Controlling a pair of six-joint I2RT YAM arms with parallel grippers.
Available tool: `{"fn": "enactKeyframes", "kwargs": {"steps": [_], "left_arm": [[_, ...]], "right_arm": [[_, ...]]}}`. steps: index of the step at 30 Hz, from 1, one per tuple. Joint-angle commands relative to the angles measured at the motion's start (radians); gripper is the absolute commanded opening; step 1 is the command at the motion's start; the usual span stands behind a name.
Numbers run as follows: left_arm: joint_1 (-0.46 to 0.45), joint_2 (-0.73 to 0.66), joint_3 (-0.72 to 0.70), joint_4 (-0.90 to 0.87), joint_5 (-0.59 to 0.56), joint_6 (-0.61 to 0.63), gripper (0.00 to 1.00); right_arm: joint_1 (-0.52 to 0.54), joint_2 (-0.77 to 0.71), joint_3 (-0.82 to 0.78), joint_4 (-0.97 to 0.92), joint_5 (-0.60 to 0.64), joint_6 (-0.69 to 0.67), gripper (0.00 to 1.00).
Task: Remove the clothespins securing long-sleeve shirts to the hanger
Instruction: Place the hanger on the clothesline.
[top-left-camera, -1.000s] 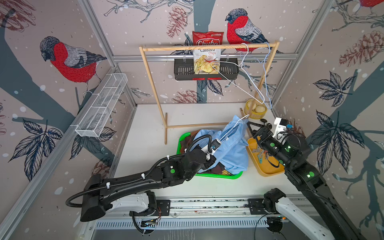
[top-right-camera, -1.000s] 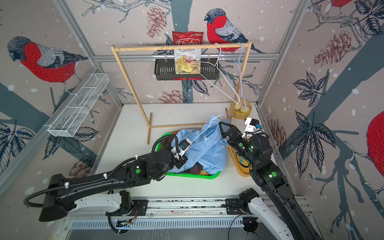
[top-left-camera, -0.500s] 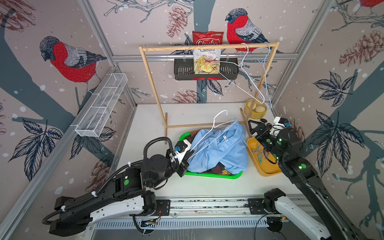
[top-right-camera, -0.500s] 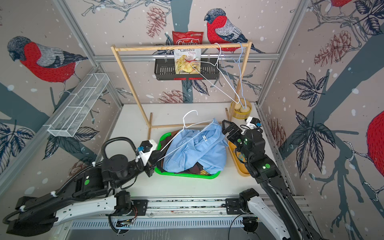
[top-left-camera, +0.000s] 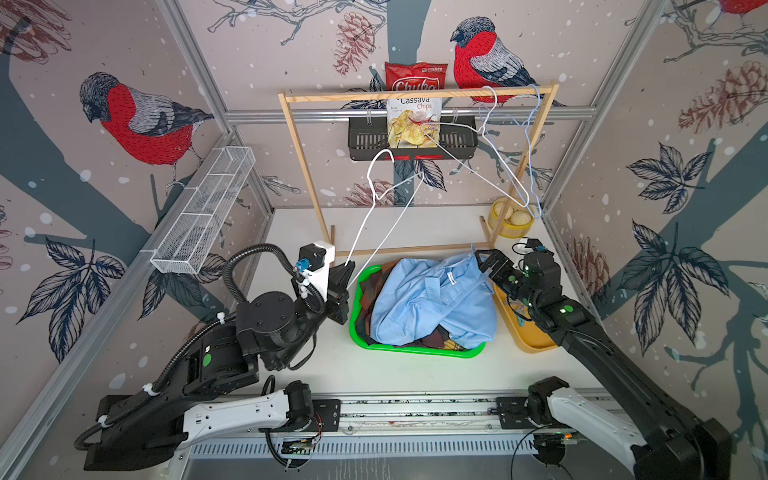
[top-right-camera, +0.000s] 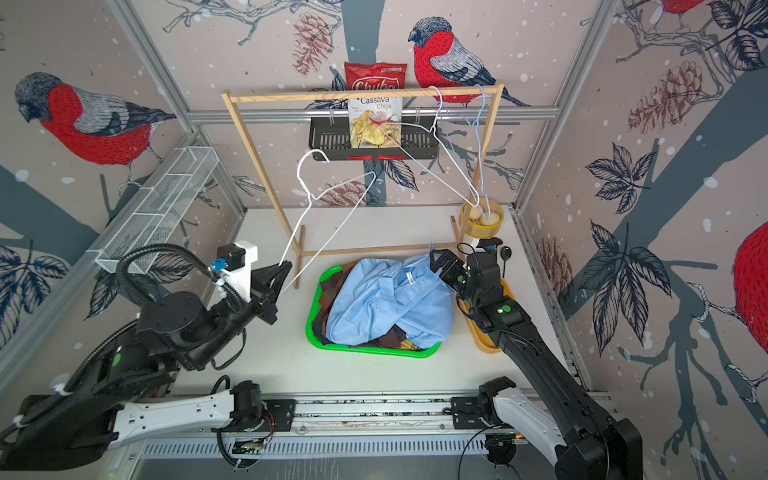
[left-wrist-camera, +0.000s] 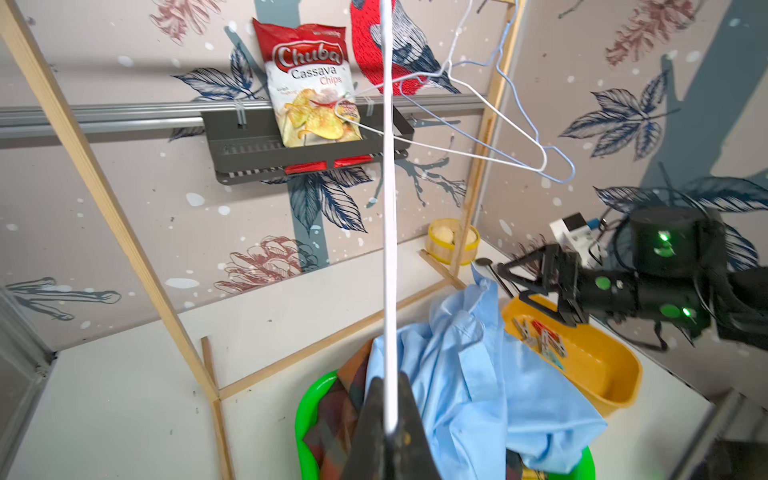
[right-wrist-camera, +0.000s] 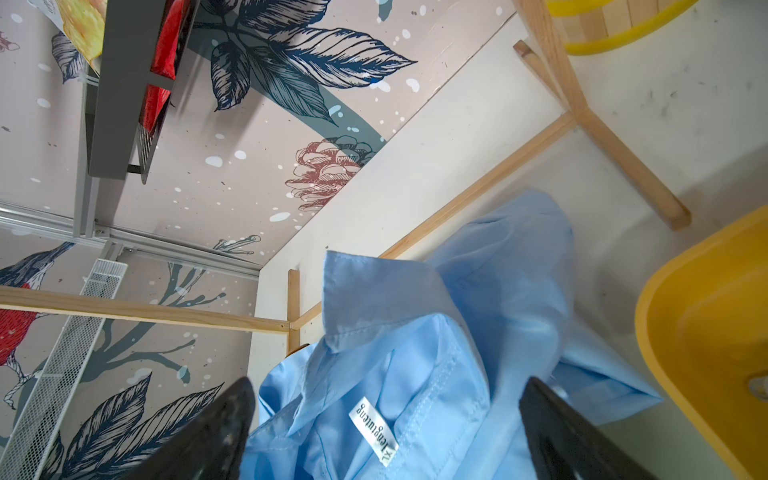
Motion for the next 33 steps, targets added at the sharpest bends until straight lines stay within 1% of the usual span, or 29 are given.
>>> {"fn": "enactKeyframes", "kwargs": {"steps": [1, 3, 4, 6, 8, 9, 12, 14, 17, 20, 27, 33], "left_arm": [[0.005, 0.073, 0.063, 0.139, -0.135, 0.061, 0.0], [0.032, 0.124, 0.112, 0.182, -0.128, 0.097, 0.0], [0.066, 0.152, 0.151, 0.185, -0.107, 0.102, 0.0], [0.164, 0.208, 0.214, 0.177, -0.02, 0.09, 0.0], [0.281, 0.266, 0.277, 0.153, 0.097, 0.055, 0.0], [0.323, 0.289, 0.3, 0.149, 0.138, 0.049, 0.0], [0.426, 0.366, 0.363, 0.133, 0.23, 0.031, 0.0], [0.515, 0.418, 0.411, 0.108, 0.331, 0.004, 0.0], [0.6, 0.468, 0.435, 0.093, 0.394, -0.011, 0.0], [0.665, 0.498, 0.445, 0.089, 0.462, -0.032, 0.0], [0.743, 0.57, 0.466, 0.092, 0.575, -0.071, 0.0], [0.757, 0.606, 0.462, 0.098, 0.584, -0.089, 0.0]], "right_arm": [[0.001, -0.002, -0.004, 0.035, -0.022, 0.009, 1.0], [0.002, -0.014, -0.019, 0.035, -0.023, 0.009, 1.0], [0.002, -0.023, -0.027, 0.036, -0.024, 0.011, 1.0], [0.002, -0.037, -0.045, 0.04, -0.026, 0.016, 1.0], [0.001, -0.05, -0.061, 0.047, -0.03, 0.021, 1.0], [0.002, -0.054, -0.067, 0.048, -0.03, 0.022, 1.0], [0.002, -0.074, -0.079, 0.044, -0.029, 0.021, 1.0], [0.002, -0.09, -0.087, 0.042, -0.027, 0.021, 1.0], [0.0, -0.111, -0.101, 0.042, -0.024, 0.024, 1.0], [-0.001, -0.135, -0.117, 0.04, -0.016, 0.024, 1.0], [-0.011, -0.147, -0.157, 0.068, -0.03, 0.032, 1.0], [-0.01, -0.148, -0.173, 0.079, -0.046, 0.036, 1.0]]}}
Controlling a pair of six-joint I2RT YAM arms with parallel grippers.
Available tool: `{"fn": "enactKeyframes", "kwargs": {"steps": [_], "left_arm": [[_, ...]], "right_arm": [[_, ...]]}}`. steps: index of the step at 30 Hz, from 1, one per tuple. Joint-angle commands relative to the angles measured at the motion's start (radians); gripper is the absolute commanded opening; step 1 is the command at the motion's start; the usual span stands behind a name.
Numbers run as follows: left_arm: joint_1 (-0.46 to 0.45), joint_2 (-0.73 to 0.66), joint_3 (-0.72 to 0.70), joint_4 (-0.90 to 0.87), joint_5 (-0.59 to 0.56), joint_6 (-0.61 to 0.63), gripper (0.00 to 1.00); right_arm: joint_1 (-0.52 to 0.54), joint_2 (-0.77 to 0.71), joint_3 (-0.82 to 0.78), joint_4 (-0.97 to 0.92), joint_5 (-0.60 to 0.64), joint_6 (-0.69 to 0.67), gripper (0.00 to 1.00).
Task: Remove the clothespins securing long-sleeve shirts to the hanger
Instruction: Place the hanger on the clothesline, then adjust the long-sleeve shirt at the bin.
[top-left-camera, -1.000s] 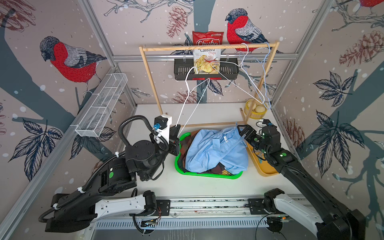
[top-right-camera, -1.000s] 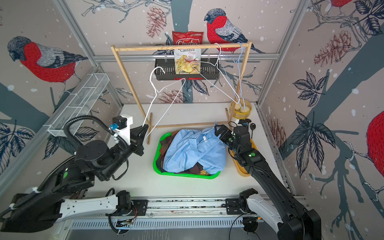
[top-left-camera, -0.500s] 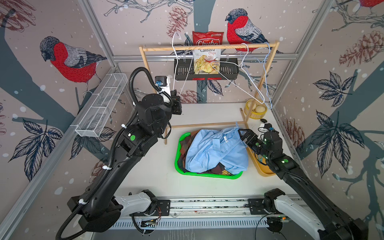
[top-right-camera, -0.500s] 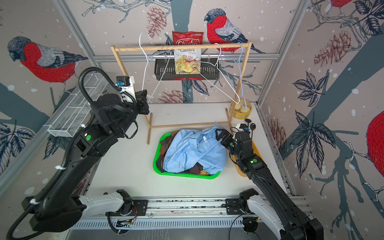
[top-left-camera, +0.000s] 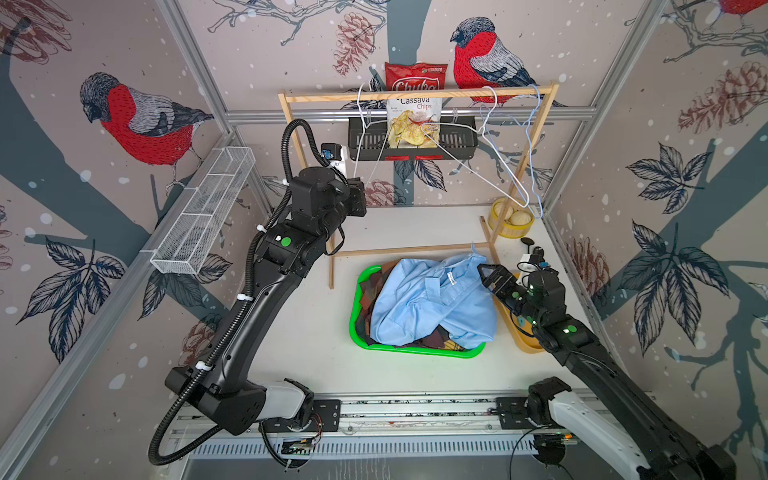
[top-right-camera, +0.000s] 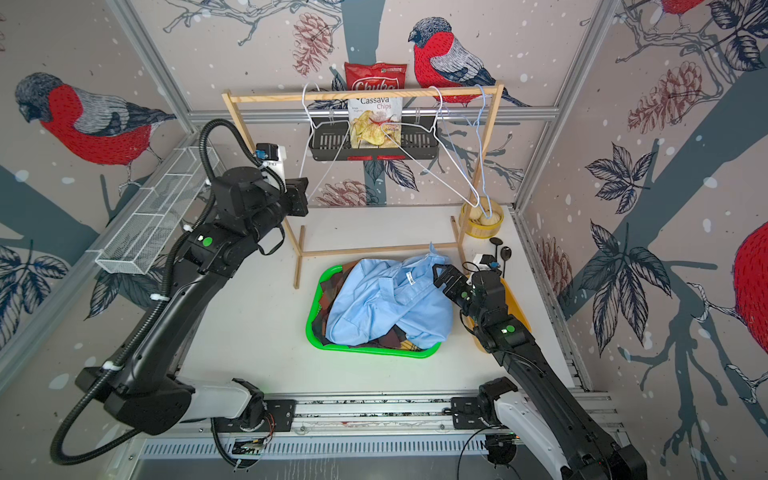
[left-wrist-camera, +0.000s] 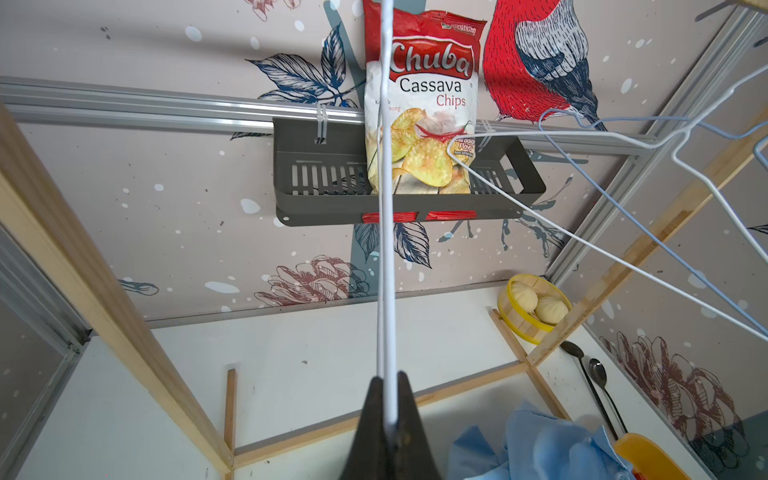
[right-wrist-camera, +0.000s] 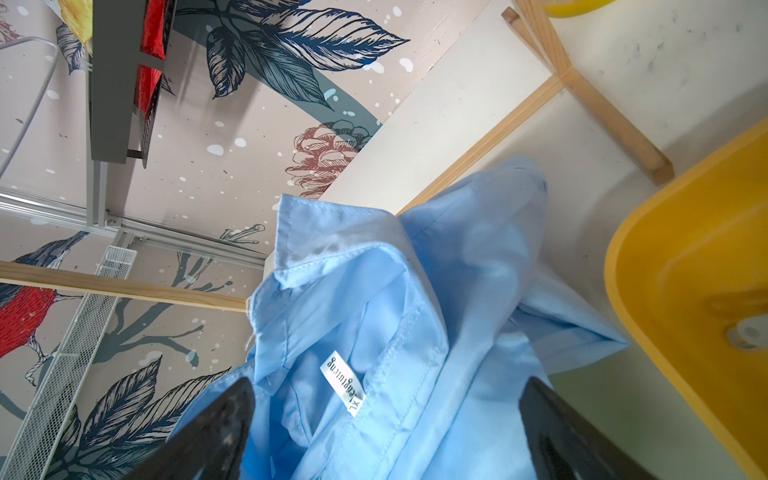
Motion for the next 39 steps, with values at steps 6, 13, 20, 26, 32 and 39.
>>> {"fn": "enactKeyframes", "kwargs": {"steps": [6, 13, 20, 26, 32, 39], "left_arm": [[0.006, -0.07, -0.113, 0.057, 0.03, -0.036, 0.0], [0.005, -0.122, -0.14, 0.07, 0.078, -0.021, 0.66], [0.004, -0.223, -0.207, 0.071, 0.069, 0.016, 0.99], [0.005, -0.363, -0.311, 0.029, 0.075, 0.043, 0.99], [0.005, -0.477, -0.473, -0.016, 0.032, 0.071, 0.97], [0.004, -0.546, -0.587, -0.031, 0.07, 0.04, 0.97]], "right_arm": [[-0.005, -0.004, -0.01, 0.034, 0.008, -0.013, 1.0], [-0.095, 0.078, 0.052, 0.047, -0.045, -0.053, 1.0], [-0.176, 0.25, 0.085, 0.122, -0.123, -0.072, 1.0], [-0.166, 0.443, 0.094, 0.26, -0.248, -0.084, 1.0], [-0.111, 0.564, 0.099, 0.444, -0.345, -0.047, 0.88], [0.008, 0.504, 0.163, 0.378, -0.246, -0.1, 0.29]]}}
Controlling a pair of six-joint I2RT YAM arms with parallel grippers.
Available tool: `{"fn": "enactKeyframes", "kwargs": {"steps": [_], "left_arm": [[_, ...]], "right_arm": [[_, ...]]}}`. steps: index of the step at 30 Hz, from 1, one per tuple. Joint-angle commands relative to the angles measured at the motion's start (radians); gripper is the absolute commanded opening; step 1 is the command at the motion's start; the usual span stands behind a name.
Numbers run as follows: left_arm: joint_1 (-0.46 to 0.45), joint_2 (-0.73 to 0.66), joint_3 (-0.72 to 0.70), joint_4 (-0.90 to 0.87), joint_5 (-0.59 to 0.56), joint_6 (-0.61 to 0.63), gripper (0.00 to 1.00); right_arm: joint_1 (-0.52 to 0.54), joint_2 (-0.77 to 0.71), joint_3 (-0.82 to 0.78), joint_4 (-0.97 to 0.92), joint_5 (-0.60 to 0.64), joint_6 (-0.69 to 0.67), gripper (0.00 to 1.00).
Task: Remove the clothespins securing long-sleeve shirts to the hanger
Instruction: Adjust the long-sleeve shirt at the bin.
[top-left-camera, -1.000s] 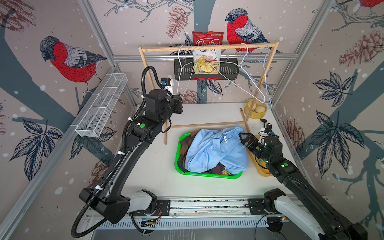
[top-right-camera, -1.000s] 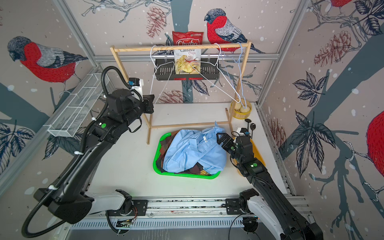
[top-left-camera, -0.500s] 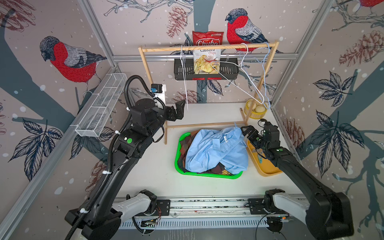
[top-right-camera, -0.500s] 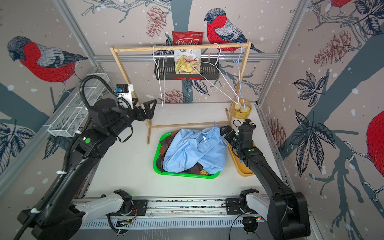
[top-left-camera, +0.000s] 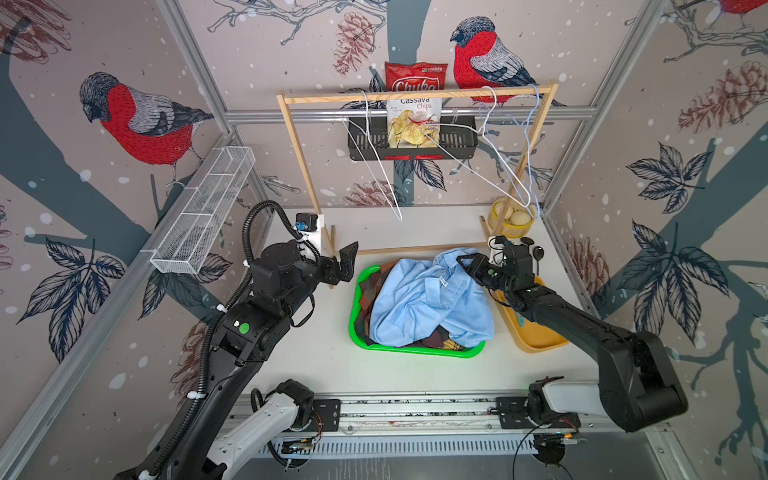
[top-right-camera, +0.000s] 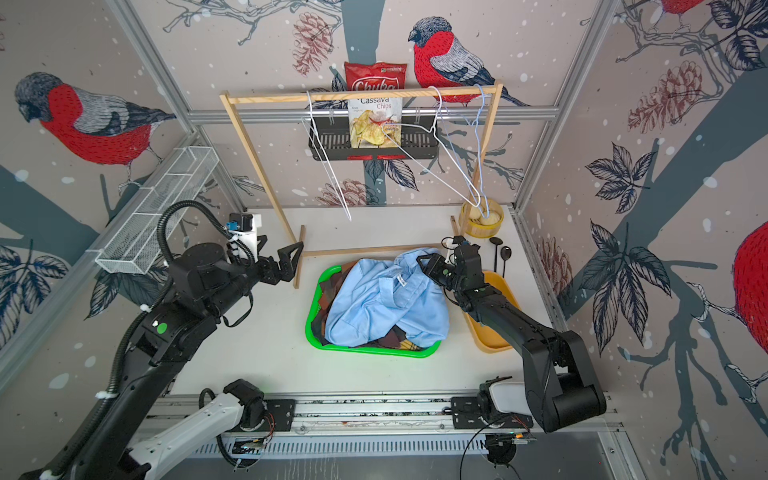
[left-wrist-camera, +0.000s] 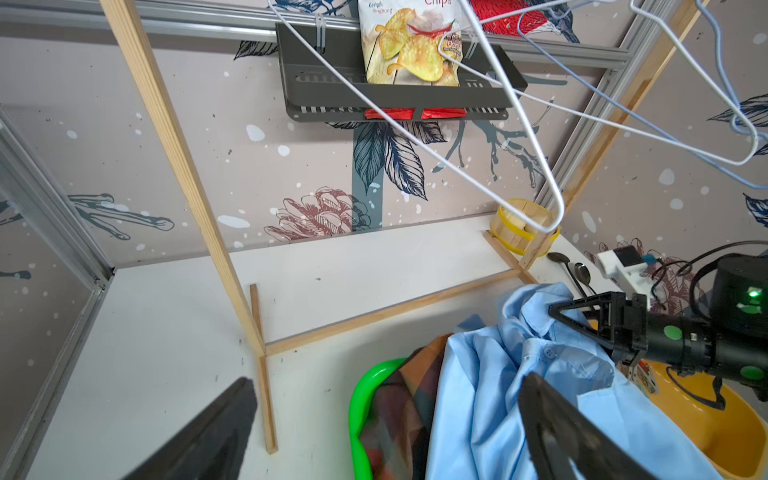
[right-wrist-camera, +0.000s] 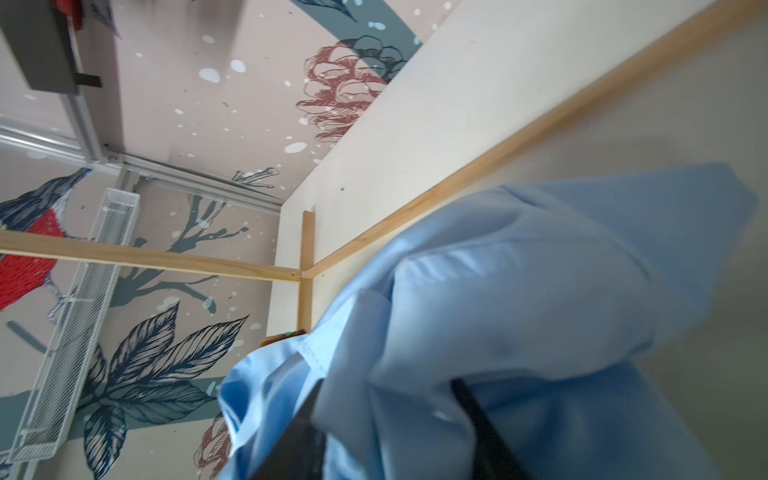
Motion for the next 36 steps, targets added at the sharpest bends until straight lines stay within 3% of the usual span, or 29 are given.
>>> {"fn": "enactKeyframes", "kwargs": {"steps": [1, 6, 12, 17, 22, 30, 36], "left_arm": [[0.002, -0.014, -0.036, -0.005, 0.012, -0.016, 0.97], [0.002, -0.032, -0.102, 0.022, 0.021, -0.038, 0.96], [0.003, -0.052, -0.131, 0.034, -0.025, -0.054, 0.96], [0.003, -0.061, -0.147, 0.041, -0.035, -0.05, 0.96], [0.002, -0.019, -0.181, 0.065, 0.0, -0.042, 0.96], [-0.003, 0.092, -0.212, 0.164, 0.16, -0.091, 0.93], [-0.067, 0.156, -0.239, 0.204, 0.144, -0.093, 0.93]], "right_arm": [[0.068, -0.042, 0.057, -0.031, 0.069, -0.059, 0.21], [0.232, -0.112, 0.157, -0.177, 0.187, -0.103, 0.0], [0.462, -0.182, 0.207, -0.236, 0.294, -0.092, 0.0], [0.592, -0.135, 0.192, -0.217, 0.289, -0.081, 0.0], [0.607, 0.004, 0.126, -0.131, 0.204, -0.066, 0.0], [0.562, 0.317, 0.051, 0.011, 0.198, -0.039, 0.0], [0.559, 0.494, 0.029, 0.139, 0.152, 0.008, 0.0]]}}
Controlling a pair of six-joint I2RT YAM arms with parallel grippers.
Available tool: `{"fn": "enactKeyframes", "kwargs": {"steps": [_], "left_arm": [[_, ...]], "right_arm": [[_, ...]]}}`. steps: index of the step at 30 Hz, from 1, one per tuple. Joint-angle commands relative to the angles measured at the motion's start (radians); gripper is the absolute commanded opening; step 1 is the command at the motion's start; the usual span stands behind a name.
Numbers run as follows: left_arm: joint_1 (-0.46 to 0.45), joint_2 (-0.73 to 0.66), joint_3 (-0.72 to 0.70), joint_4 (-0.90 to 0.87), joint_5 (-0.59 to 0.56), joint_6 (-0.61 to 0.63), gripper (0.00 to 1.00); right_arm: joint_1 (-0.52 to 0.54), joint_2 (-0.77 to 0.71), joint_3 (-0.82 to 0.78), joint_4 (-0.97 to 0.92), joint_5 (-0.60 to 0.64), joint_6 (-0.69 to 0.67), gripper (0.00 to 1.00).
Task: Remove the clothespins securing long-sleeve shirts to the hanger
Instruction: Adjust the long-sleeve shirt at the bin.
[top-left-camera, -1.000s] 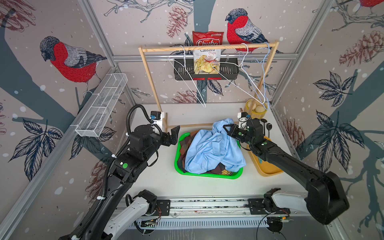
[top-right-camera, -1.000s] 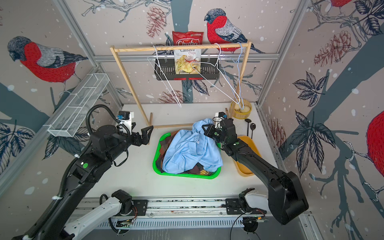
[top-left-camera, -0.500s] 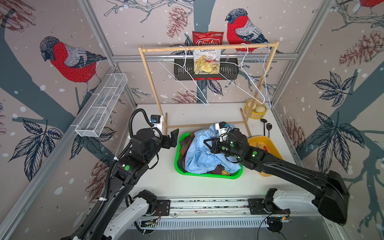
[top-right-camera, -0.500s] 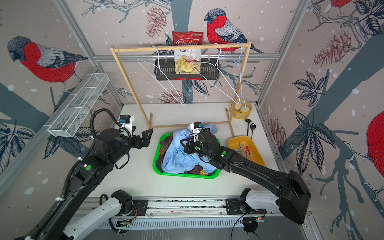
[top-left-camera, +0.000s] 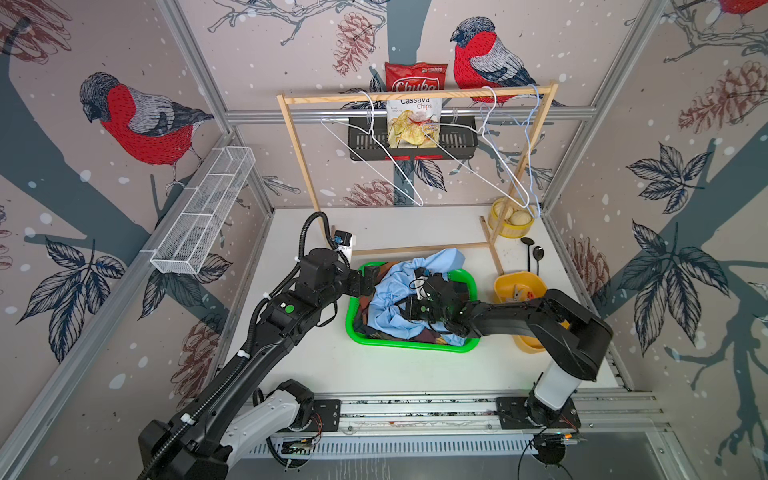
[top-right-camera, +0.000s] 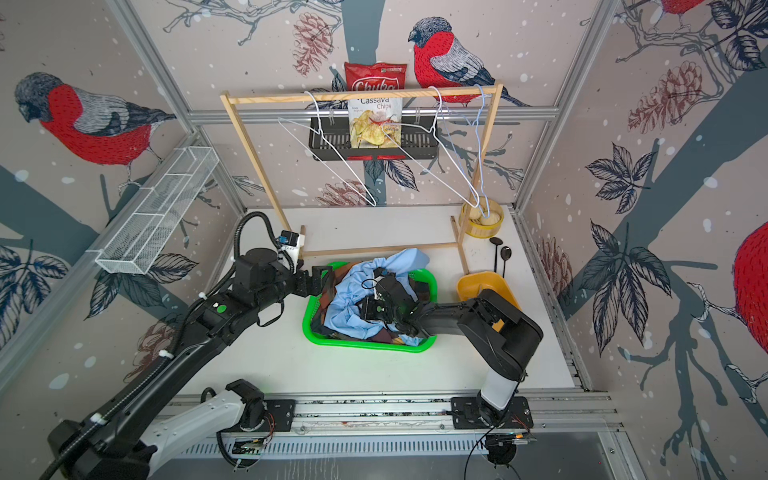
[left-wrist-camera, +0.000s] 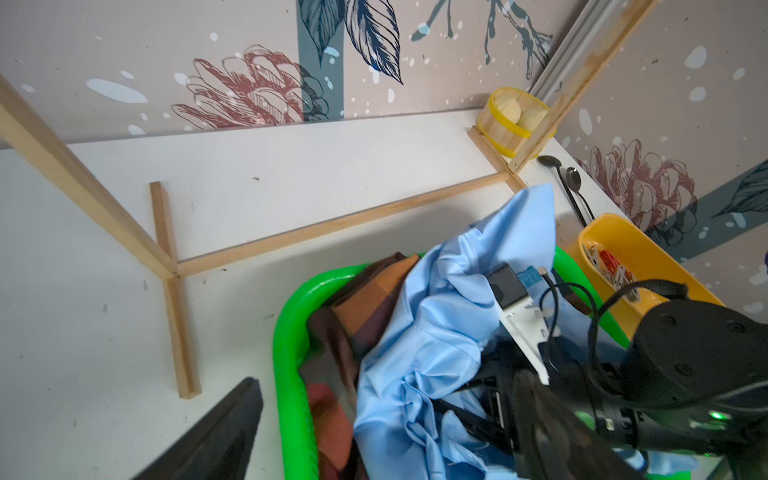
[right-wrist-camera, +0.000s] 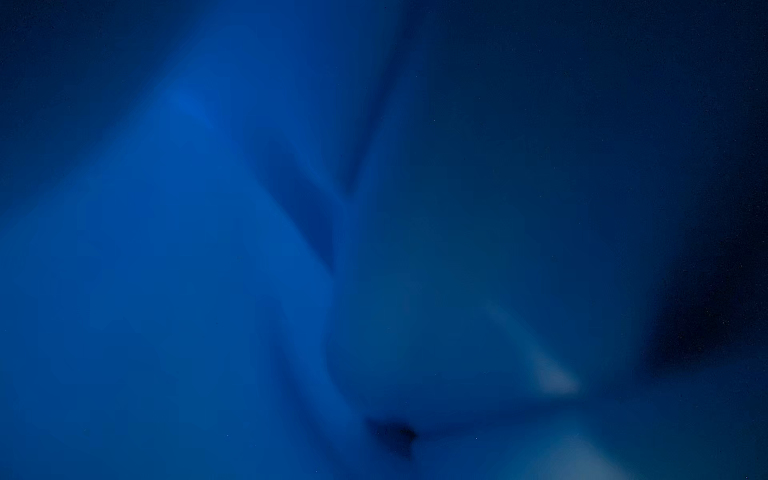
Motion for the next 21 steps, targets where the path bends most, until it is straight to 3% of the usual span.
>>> {"fn": "enactKeyframes", "kwargs": {"steps": [1, 3, 8, 13, 16, 19, 21], "left_arm": [[-0.041, 0.026, -0.012, 0.085, 0.001, -0.02, 0.93], [-0.062, 0.048, -0.024, 0.108, -0.007, -0.041, 0.93], [-0.067, 0.097, -0.072, 0.177, 0.005, -0.097, 0.93], [-0.074, 0.152, -0.121, 0.248, 0.039, -0.152, 0.93], [-0.09, 0.196, -0.133, 0.25, 0.037, -0.183, 0.92], [-0.14, 0.237, -0.15, 0.299, 0.011, -0.24, 0.9], [-0.199, 0.268, -0.149, 0.317, -0.066, -0.25, 0.91]], "right_arm": [[0.002, 0.065, -0.035, -0.063, -0.009, 0.043, 0.03], [0.003, 0.05, -0.039, -0.061, -0.02, 0.044, 0.25], [0.026, -0.103, -0.053, -0.158, 0.044, 0.003, 0.67], [0.036, -0.304, -0.079, -0.298, 0.118, -0.031, 0.82], [0.038, -0.43, -0.083, -0.41, 0.165, -0.056, 0.98], [0.031, -0.542, -0.091, -0.486, 0.19, -0.084, 1.0], [0.022, -0.586, -0.073, -0.552, 0.188, -0.099, 1.0]]}}
